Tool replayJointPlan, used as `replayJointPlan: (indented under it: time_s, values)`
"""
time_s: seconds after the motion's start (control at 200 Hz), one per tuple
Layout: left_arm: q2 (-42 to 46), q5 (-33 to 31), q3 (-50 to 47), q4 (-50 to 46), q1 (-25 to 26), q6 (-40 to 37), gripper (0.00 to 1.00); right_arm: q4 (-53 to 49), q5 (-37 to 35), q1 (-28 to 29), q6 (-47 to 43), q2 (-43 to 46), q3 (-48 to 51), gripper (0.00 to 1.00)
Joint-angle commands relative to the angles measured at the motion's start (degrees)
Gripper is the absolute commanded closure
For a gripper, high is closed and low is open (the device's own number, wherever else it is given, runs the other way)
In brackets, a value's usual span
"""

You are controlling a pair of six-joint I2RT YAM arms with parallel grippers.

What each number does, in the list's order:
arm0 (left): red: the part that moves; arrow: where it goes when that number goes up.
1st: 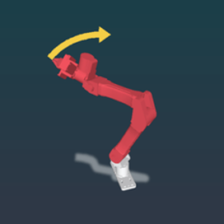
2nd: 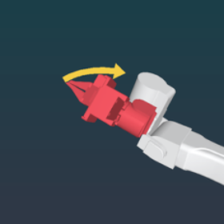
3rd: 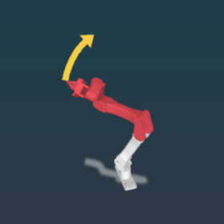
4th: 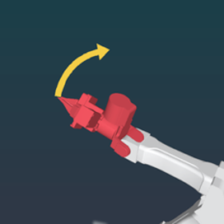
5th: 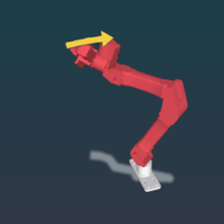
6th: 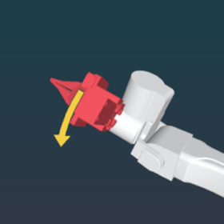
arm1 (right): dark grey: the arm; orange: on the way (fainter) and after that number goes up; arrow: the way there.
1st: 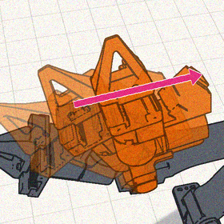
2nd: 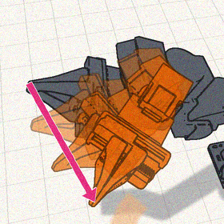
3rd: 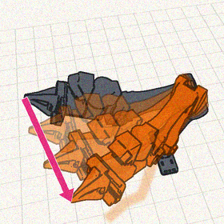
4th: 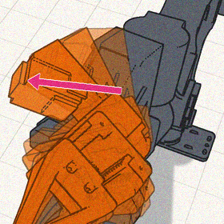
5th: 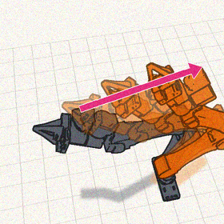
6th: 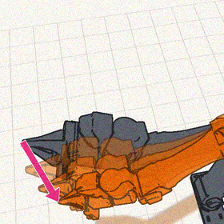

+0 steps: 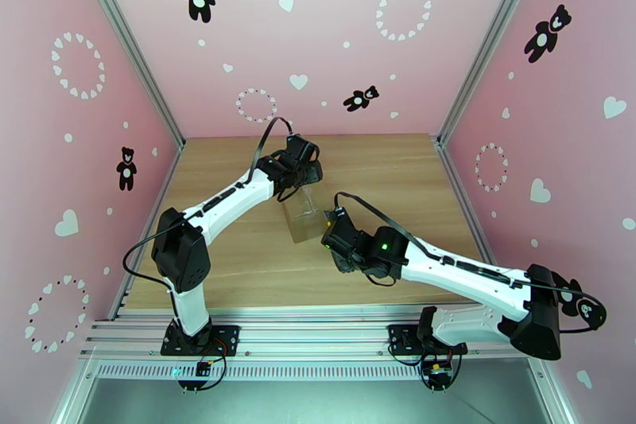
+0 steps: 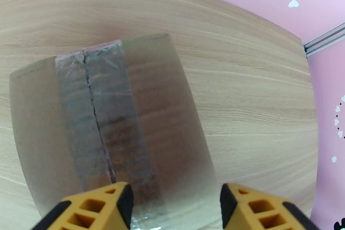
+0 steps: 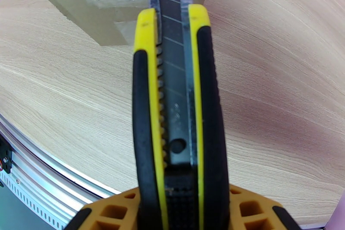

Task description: Unpack the express box

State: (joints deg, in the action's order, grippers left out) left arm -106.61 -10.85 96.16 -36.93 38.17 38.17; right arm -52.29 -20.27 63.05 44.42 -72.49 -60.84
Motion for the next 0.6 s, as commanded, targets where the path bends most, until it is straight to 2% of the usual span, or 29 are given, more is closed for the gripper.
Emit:
replayJointPlan:
  time_s: [0.0, 0.596]
  values:
    - [2.02, 0.48, 0.03, -1.10, -0.16, 0.47, 0.40, -1.32, -1.59, 0.31, 0.60, -0.63, -2.10, 1.00]
    - [2.11, 0.61, 0.08, -1.13, -0.19, 0.75, 0.40, -1.50, -2.44, 0.32, 0.84, -0.95, -2.36, 1.00]
